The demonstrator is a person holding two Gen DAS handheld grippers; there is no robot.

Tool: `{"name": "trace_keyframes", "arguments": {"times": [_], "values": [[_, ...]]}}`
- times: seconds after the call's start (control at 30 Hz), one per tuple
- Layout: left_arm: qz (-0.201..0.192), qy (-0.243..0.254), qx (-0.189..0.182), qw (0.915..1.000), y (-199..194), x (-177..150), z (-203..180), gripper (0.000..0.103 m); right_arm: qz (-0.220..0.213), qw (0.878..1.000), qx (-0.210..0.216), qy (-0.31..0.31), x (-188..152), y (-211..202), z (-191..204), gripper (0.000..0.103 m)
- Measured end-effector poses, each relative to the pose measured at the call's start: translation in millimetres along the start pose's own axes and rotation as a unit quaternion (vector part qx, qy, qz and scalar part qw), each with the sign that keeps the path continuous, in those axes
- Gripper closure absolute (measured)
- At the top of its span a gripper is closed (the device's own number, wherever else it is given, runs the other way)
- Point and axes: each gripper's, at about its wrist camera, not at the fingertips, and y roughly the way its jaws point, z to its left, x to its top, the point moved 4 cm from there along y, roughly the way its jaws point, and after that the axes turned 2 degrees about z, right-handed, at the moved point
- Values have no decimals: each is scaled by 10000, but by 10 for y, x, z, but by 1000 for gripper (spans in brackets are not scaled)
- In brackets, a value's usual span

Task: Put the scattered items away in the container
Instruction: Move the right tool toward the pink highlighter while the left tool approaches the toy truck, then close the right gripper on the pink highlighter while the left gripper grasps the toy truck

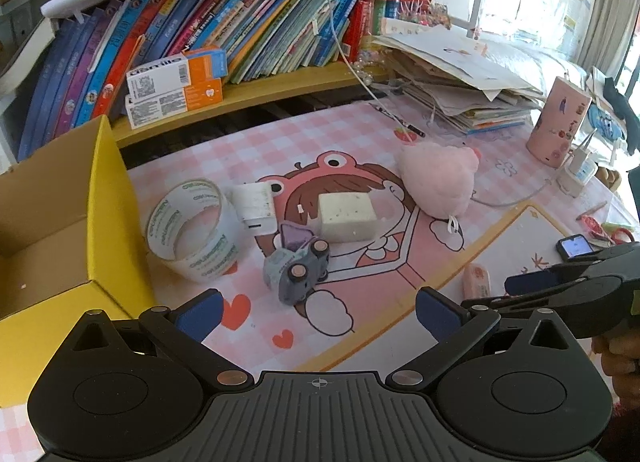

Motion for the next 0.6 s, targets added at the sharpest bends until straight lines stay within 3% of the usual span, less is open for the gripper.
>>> {"name": "trace_keyframes", "arguments": {"times": [0.6], "values": [[51,362,39,9993,228,95,-52,3,245,9997,88,46,1,156,-6,64]]}}
